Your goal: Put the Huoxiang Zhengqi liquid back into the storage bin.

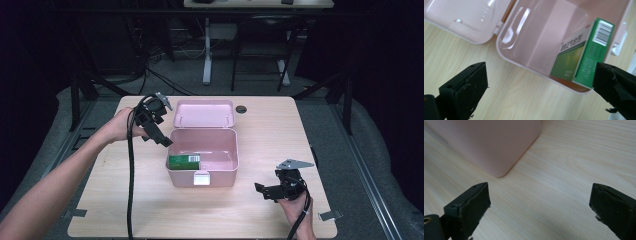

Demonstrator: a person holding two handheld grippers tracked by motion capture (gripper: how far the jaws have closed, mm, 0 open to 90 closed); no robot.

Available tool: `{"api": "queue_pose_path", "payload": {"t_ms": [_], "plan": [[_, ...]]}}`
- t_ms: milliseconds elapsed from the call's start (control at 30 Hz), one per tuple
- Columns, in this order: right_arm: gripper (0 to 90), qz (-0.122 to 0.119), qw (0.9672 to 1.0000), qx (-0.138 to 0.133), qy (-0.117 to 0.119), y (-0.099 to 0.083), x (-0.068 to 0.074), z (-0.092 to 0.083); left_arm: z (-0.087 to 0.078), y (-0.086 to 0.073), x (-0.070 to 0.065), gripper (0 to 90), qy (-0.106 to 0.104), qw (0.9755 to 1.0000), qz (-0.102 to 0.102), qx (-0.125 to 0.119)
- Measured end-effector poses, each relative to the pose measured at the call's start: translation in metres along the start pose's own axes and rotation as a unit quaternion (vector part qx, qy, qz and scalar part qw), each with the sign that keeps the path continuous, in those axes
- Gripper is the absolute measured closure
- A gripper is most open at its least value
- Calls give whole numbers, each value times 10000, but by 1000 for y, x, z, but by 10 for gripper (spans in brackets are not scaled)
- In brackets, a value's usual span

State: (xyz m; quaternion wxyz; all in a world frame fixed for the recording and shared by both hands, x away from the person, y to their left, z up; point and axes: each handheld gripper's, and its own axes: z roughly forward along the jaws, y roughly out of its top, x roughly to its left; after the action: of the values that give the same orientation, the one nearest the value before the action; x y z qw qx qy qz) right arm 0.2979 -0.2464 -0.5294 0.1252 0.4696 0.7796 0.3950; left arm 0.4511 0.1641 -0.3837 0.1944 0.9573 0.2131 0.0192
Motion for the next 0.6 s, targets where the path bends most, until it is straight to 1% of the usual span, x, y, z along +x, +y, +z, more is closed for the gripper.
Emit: {"api": "queue_pose_path", "payload": {"t_ms": [33, 100, 167, 267, 300, 333, 367, 400, 467, 500, 533, 600], "plan": [[25, 29, 10000, -22, -2, 2, 1, -1, 0, -1, 3, 2, -1, 10000, -85, -24], [25, 26, 10000, -53, 66, 7, 1, -4, -2, -1, 10, 2, -1, 9995, -278, -122], [26, -2, 10000, -62, 67, 14, 3, -6, -3, -2, 15, 2, 9, 9991, -398, -175], [27, -43, 9998, -101, 147, 24, 4, -9, -2, -1, 22, 2, 119, 9980, -590, -202], [27, -40, 9998, -128, 151, 28, 6, -9, -1, -1, 25, 2, 179, 9977, -625, -214], [28, -87, 9998, -116, 163, 33, 7, -10, 0, 0, 26, 2, 201, 9974, -655, -213], [28, -104, 9997, -125, 184, 35, 8, -10, 1, 0, 28, 1, 186, 9973, -686, -193], [28, -128, 9996, -138, 204, 39, 9, -11, 4, 0, 30, 2, 183, 9968, -749, -229], [29, -178, 9994, -146, 254, 47, 13, -12, 6, 0, 33, 1, 192, 9963, -806, -236], [28, -165, 9992, -167, 313, 49, 14, -12, 8, 0, 35, 2, 185, 9961, -832, -229], [29, -184, 9989, -201, 375, 53, 15, -13, 9, 1, 36, 1, 217, 9958, -860, -224], [29, -231, 9986, -232, 404, 59, 17, -14, 11, 1, 39, 1, 248, 9954, -902, -222]]}}
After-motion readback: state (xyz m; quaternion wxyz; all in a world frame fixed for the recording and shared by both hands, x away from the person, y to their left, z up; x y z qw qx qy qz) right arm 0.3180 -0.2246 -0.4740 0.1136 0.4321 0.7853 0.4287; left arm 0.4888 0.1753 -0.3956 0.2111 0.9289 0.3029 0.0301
